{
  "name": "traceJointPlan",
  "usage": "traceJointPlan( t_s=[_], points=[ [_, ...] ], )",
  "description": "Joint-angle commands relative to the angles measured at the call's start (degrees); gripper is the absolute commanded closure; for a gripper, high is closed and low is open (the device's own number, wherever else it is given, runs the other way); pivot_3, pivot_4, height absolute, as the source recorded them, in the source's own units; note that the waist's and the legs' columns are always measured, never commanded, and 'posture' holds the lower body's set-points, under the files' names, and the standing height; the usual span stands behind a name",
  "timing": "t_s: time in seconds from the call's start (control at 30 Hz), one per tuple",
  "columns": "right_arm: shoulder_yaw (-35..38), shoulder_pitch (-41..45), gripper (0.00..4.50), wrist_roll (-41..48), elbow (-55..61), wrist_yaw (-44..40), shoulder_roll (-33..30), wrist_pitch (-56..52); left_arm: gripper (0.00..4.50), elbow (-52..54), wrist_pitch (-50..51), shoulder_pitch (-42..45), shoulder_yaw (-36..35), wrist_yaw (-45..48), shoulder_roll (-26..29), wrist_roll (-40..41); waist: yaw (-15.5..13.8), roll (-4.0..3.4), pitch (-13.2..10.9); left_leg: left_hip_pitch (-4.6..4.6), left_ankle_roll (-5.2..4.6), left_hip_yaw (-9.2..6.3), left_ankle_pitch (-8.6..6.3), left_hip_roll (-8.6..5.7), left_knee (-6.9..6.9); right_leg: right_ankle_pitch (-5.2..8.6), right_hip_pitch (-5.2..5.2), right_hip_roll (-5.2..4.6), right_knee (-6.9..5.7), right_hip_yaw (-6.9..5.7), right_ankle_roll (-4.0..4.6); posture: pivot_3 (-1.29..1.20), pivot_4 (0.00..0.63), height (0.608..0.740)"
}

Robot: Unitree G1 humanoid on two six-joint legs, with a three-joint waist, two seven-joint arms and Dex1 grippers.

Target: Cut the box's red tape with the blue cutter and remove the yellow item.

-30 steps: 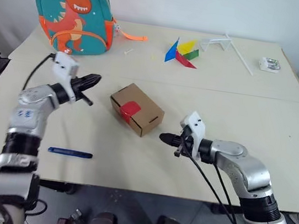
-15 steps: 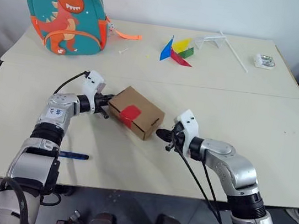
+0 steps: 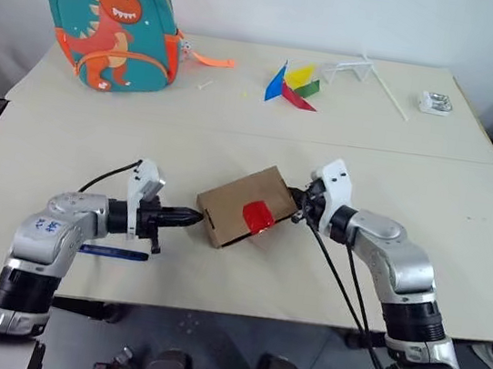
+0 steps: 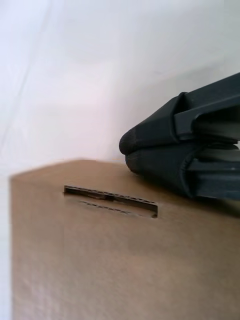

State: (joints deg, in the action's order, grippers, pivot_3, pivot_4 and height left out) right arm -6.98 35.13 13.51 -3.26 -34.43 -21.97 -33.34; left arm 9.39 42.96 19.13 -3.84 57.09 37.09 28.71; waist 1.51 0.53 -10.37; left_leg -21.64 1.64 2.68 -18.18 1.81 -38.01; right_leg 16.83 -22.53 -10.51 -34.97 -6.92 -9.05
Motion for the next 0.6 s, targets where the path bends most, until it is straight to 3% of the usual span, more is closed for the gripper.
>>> traceJointPlan(
  t_s=[0.03, 0.2, 0.27, 0.47, 0.6],
  points=[
    [1.6, 0.7, 4.50, -2.0, -0.3, -0.3, -2.1, 4.6, 4.46, 3.7, 2.1, -1.1, -3.4, 0.7, 3.5, 3.2, 0.0, 0.00, 0.0, 0.00, 0.00, -0.01, 0.00, 0.00, 0.01, 0.00, -0.02, 0.00, -0.01, -0.01, 0.00, 0.00, 0.150, 0.740],
    [5.6, -2.9, 4.50, -1.3, 4.5, -1.6, -6.5, 7.5, 4.46, 0.0, 6.8, 2.9, -5.7, 6.2, 9.6, 8.5, -0.2, -0.01, 0.0, -0.01, 0.00, 0.01, 0.00, 0.00, 0.03, 0.00, -0.03, 0.00, 0.04, -0.01, 0.00, 0.00, 0.150, 0.740],
    [7.5, -6.0, 4.50, 0.8, 9.3, -2.9, -8.6, 4.4, 4.46, -4.7, 6.0, 8.1, -5.6, 6.5, 9.7, 8.4, -0.6, -0.01, 0.0, -0.01, 0.00, 0.01, -0.01, 0.00, 0.03, 0.00, -0.03, 0.00, 0.02, -0.01, 0.00, 0.00, 0.150, 0.740],
    [8.2, -16.1, 4.50, 12.1, 25.5, -10.3, -13.6, -8.0, 4.46, -25.5, -6.6, 23.5, -1.9, -0.1, 0.6, -0.7, -1.8, 0.00, 0.0, 0.01, -0.03, 0.07, -0.02, -0.04, -0.04, 0.00, 0.06, 0.02, 0.08, 0.00, 0.00, 0.00, 0.150, 0.740],
    [5.3, -21.6, 4.50, 15.2, 32.5, -8.8, -13.5, -14.5, 4.46, -37.6, -14.8, 29.8, 5.6, -0.9, -5.8, -9.4, -1.9, 0.08, 0.0, 0.01, -0.09, 0.21, -0.05, -0.04, -0.05, -0.01, 0.05, 0.03, 0.20, 0.04, -0.01, 0.00, 0.150, 0.740]
  ],
)
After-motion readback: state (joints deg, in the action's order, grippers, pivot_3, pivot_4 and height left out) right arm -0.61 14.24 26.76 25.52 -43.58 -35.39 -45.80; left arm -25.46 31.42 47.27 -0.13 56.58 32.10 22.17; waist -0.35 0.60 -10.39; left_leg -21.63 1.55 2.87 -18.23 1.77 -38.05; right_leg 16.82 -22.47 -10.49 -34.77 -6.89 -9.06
